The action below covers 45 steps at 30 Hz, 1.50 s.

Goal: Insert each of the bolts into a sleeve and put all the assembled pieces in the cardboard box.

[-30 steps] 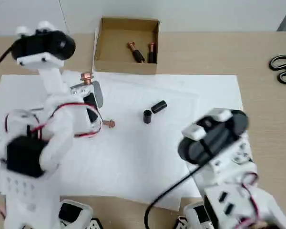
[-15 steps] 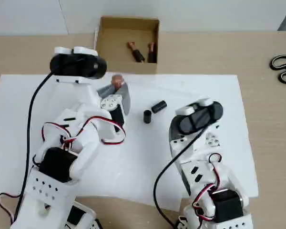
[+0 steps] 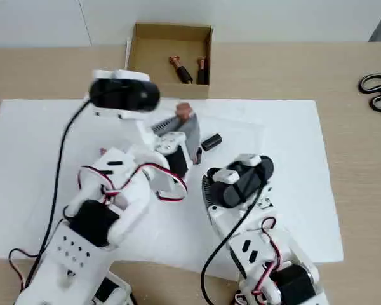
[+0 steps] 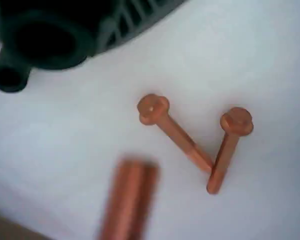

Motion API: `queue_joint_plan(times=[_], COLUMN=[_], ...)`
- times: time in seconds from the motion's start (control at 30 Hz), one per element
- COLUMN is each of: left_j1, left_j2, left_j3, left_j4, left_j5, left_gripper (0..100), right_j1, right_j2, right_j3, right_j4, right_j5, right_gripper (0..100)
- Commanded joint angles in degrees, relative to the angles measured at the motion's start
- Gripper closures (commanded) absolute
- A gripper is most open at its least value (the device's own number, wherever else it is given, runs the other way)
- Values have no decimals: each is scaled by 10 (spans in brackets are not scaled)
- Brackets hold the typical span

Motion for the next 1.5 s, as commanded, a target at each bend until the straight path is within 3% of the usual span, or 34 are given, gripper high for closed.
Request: queue_joint_plan(times=[0.0, 0.87, 1.23, 1.47], left_j1=[14, 47, 66, 67], left_j2=[-15, -19, -48, -69], left_j3=[13, 77, 122, 145], left_j4=[-28, -125, -121, -103], left_j5=[4, -28, -30, -72], left_gripper=[994, 994, 994, 994], right_j1=[-4, -30, -28, -19], right_j2=[-16, -17, -19, -19], right_j3=[4, 5, 4, 4], right_j4=[-29, -28, -28, -28], right_j5=[4, -16, -16, -16], right_gripper=[974, 974, 974, 974])
